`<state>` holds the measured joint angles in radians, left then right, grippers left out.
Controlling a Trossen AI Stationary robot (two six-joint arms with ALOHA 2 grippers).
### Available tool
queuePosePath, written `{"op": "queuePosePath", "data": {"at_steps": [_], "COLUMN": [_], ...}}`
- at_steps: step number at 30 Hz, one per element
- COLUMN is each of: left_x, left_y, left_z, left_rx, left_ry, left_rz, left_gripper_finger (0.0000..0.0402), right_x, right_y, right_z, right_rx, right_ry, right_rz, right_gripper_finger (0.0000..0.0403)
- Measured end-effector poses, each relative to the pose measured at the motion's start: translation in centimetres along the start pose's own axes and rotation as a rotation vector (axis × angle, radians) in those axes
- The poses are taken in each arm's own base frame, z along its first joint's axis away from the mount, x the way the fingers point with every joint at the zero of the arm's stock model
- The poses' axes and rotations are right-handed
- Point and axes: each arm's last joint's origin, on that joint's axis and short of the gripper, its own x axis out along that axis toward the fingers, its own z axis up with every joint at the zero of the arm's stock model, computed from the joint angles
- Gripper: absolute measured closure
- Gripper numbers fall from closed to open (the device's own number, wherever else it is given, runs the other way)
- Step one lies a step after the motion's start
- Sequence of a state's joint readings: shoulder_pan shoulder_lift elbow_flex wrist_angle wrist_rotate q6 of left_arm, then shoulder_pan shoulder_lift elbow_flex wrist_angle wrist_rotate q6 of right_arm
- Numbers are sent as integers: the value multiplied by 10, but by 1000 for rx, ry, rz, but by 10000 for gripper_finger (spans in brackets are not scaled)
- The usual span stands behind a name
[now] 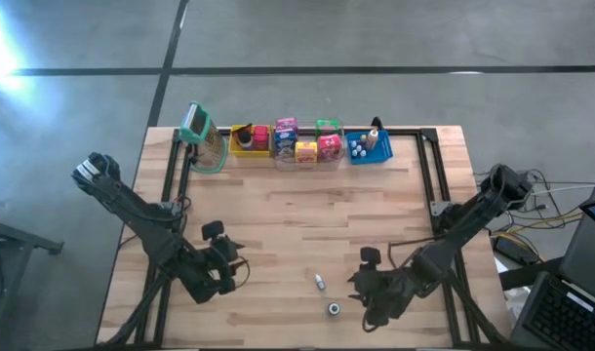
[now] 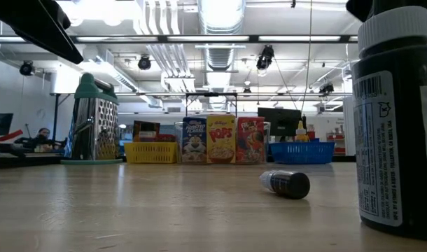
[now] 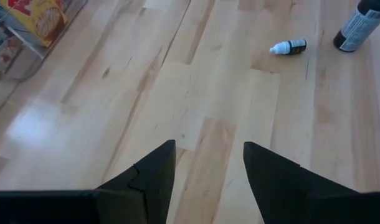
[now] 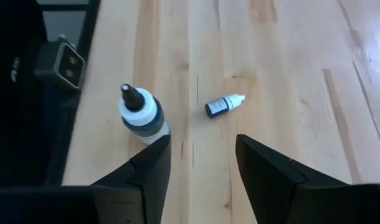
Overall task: Pick & Place Kitchen Items
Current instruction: Put the blue bottle into the blue bin
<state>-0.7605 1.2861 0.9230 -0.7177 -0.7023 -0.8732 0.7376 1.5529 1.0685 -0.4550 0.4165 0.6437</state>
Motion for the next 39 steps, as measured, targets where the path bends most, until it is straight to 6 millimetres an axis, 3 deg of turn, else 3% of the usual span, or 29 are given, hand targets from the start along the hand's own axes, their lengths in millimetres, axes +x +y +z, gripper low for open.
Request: {"op": "queuePosePath", "data": {"at_steps": [16,31,39], "left_x": [0,0,0], "left_y": [-1,-1,-1], "left_z": [1,1,1], "left_rx": [-19,-24,-26], "left_ry": [-8,-10,-11], "left_rz": [-4,-6,-8], "left_gripper_finger": [206,206,206], "right_x": [34,52,61], "right_y": [22,41,42], "right_z": [-2,11,13], "right_rx": [26,-6,-21], "right_ry": [73,56,59], "right_rz": [52,66,49], "right_gripper_finger": [221,173,190]}}
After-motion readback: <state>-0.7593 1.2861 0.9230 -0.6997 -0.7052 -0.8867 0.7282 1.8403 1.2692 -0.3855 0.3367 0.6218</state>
